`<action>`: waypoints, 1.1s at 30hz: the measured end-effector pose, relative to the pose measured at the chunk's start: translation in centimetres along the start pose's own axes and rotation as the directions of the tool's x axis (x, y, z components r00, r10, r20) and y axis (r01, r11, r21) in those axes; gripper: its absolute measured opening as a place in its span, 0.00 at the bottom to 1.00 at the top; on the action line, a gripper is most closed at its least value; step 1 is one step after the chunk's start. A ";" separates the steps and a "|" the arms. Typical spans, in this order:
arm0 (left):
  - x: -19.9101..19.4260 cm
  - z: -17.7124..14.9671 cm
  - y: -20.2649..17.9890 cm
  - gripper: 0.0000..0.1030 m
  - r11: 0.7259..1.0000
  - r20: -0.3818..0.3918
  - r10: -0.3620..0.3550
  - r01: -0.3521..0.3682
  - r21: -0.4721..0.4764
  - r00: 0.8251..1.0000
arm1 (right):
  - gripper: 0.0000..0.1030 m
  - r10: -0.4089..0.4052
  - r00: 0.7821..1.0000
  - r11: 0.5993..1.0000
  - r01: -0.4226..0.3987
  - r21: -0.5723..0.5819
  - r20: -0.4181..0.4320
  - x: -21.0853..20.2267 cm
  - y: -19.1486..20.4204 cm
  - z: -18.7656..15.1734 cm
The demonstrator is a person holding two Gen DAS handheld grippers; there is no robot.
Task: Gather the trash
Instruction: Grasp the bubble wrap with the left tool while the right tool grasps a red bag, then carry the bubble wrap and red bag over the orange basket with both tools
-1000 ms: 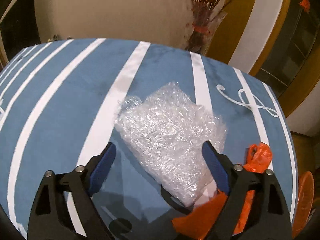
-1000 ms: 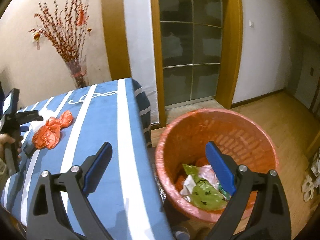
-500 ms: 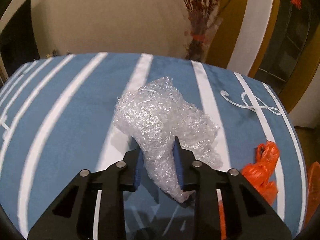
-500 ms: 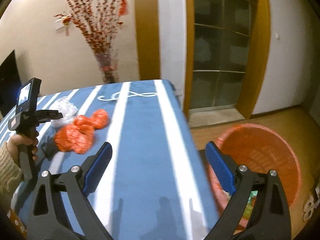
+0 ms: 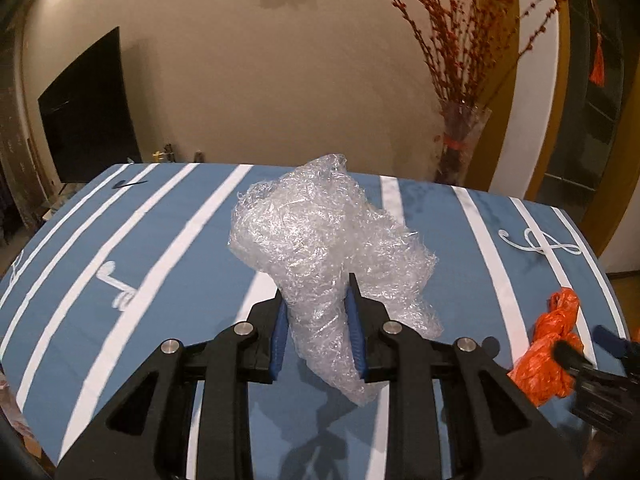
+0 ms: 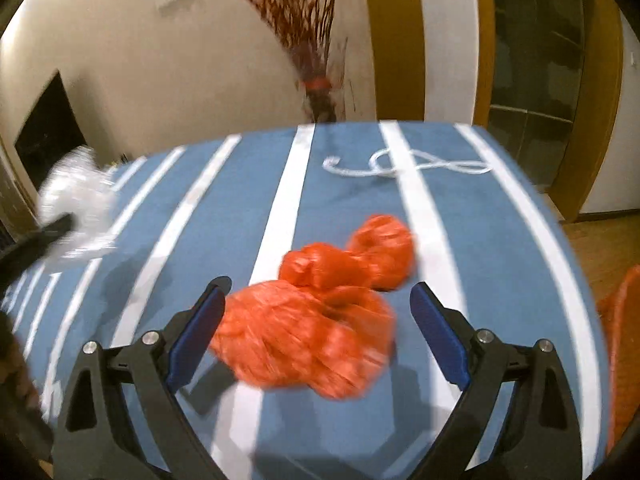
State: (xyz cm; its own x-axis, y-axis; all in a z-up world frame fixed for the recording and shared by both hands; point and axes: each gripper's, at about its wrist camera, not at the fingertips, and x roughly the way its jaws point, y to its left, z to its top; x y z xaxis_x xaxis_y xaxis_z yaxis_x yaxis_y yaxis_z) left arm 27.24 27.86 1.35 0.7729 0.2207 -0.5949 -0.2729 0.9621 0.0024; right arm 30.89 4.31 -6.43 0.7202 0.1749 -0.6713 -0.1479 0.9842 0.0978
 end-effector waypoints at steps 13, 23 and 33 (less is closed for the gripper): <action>-0.5 -1.8 -3.0 0.25 0.996 -0.026 -0.077 0.079 0.045 0.997 | 0.22 -0.050 0.997 0.999 0.050 -0.004 -0.061 -1.4 -5.2 -3.6; -3.1 -3.0 -9.9 0.25 0.972 -0.035 -0.204 0.207 0.111 0.978 | 0.17 -0.099 0.995 0.991 0.097 0.090 0.026 -8.6 -12.6 -6.4; -6.8 -4.4 -18.5 0.25 0.920 -0.050 -0.330 0.333 0.208 0.943 | 0.17 -0.141 0.981 0.975 0.115 0.189 0.133 -15.9 -18.8 -8.2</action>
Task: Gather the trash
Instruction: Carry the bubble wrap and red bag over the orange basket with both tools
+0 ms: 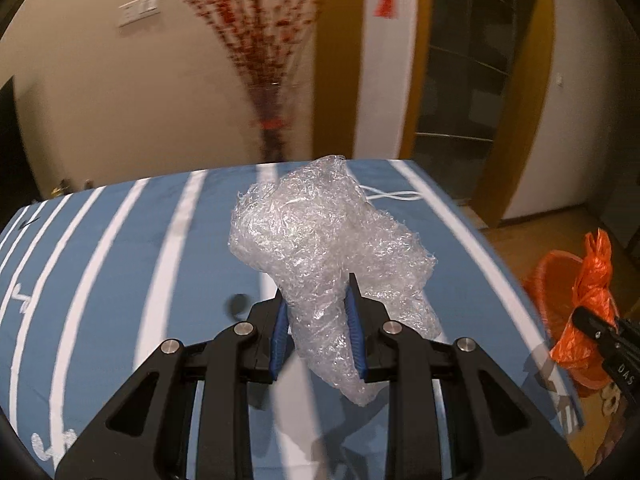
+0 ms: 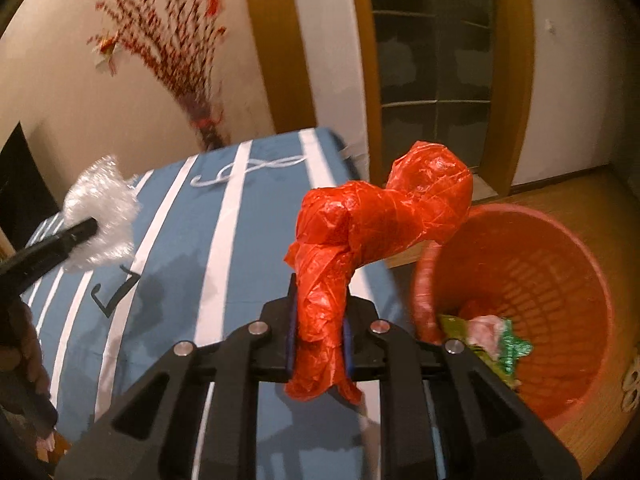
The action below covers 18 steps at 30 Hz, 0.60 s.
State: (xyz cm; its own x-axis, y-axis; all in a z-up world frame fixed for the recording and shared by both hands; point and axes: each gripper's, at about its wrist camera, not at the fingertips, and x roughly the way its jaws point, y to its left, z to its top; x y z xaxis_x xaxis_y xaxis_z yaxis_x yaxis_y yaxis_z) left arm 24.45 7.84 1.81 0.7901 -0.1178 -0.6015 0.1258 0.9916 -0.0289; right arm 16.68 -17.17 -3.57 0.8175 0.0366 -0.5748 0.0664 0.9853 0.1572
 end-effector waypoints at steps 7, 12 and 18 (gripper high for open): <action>-0.4 0.2 -5.8 0.25 0.995 -0.001 -0.076 0.076 0.058 0.997 | 0.17 -0.029 0.998 0.999 0.027 0.042 0.058 -3.7 -4.4 -0.2; -0.6 0.2 -9.4 0.25 0.987 -0.008 -0.129 0.129 0.091 0.992 | 0.17 -0.056 0.996 0.996 0.050 0.079 0.076 -5.3 -7.4 -0.4; -0.4 0.1 -13.1 0.25 0.976 -0.025 -0.182 0.184 0.120 0.983 | 0.17 -0.086 0.992 0.991 0.075 0.114 0.089 -6.4 -10.0 -0.5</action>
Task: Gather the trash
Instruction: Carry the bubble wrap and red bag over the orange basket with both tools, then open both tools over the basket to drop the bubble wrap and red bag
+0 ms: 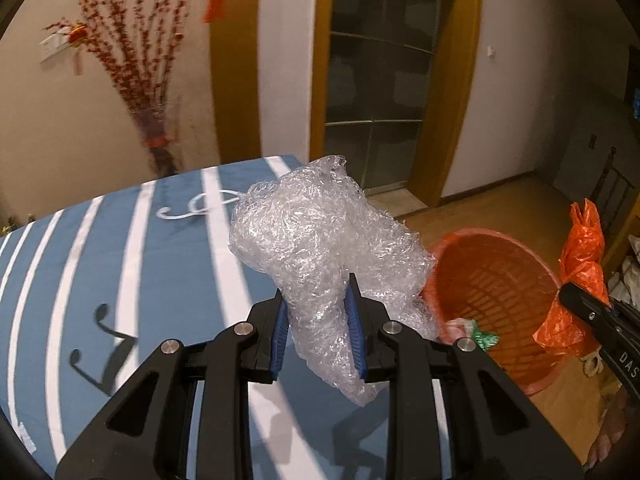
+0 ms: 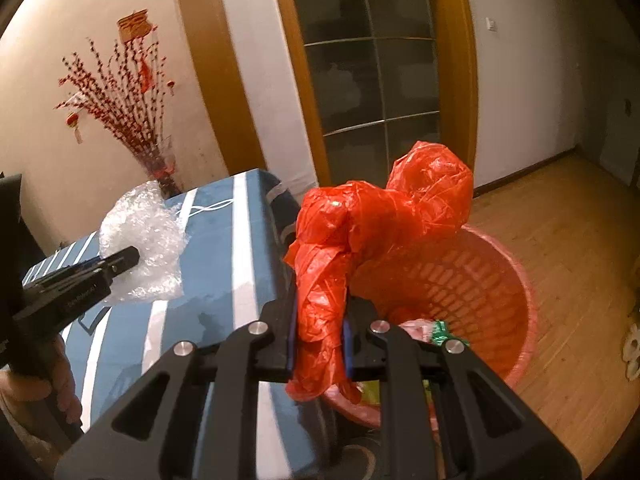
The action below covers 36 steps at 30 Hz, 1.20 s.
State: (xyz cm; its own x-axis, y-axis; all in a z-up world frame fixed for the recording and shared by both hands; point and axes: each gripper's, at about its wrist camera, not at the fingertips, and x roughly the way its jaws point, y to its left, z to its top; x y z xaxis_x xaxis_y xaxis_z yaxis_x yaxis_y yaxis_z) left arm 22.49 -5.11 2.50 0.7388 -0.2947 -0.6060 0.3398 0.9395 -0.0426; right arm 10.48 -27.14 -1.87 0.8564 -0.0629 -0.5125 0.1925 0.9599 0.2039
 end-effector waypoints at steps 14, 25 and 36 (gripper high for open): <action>2.2 0.5 -7.5 0.25 0.990 -0.039 -0.128 0.130 0.048 0.991 | 0.17 -0.048 0.999 0.997 0.046 0.059 0.020 -0.1 -5.3 0.4; 5.5 0.2 -11.7 0.28 0.980 -0.103 -0.182 0.189 0.062 0.978 | 0.25 -0.075 0.997 0.994 0.074 0.084 0.005 2.0 -8.7 1.0; 7.5 -0.6 -11.6 0.47 0.983 -0.149 -0.160 0.172 0.068 0.976 | 0.52 -0.102 0.995 0.988 0.101 0.116 -0.002 2.7 -10.0 0.7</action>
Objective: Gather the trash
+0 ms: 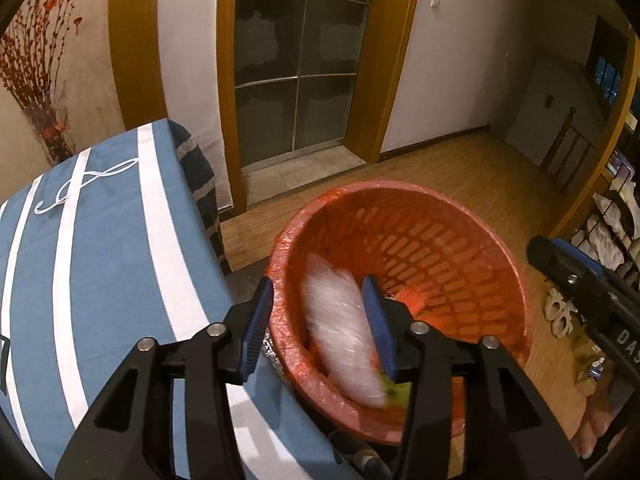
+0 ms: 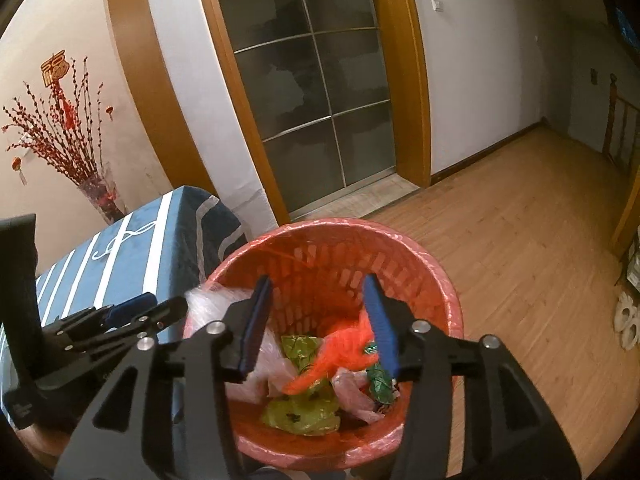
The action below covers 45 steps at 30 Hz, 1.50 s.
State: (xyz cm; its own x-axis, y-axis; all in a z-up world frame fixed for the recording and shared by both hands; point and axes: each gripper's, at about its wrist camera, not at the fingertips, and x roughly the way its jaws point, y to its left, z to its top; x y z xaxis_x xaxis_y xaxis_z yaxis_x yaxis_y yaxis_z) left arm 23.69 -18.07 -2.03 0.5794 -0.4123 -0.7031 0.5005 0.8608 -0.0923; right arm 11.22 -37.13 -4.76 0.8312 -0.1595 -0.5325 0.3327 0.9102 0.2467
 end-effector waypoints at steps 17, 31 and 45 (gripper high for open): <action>-12.9 -4.1 3.4 0.96 0.990 0.234 0.136 -0.139 -0.005 0.963 | 0.96 -0.194 0.936 0.971 0.225 -0.077 0.293 -12.7 4.3 -2.3; -22.4 -12.8 4.8 0.97 0.931 0.342 0.360 -0.312 -0.190 0.868 | 0.96 -0.193 0.909 0.966 0.242 -0.092 0.370 -20.6 8.4 -8.8; -25.1 -17.3 3.9 0.97 0.899 0.351 0.429 -0.357 -0.253 0.832 | 0.96 -0.222 0.897 0.950 0.288 -0.124 0.382 -23.6 11.3 -13.6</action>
State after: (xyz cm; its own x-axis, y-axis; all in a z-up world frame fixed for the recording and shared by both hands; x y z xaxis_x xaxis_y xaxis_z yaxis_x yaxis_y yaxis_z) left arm -0.03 0.82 3.01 0.9227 -0.0780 -0.3774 0.0800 0.9967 -0.0105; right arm -10.74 -17.87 -0.42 0.8417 -0.4914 -0.2237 0.5003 0.8656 -0.0192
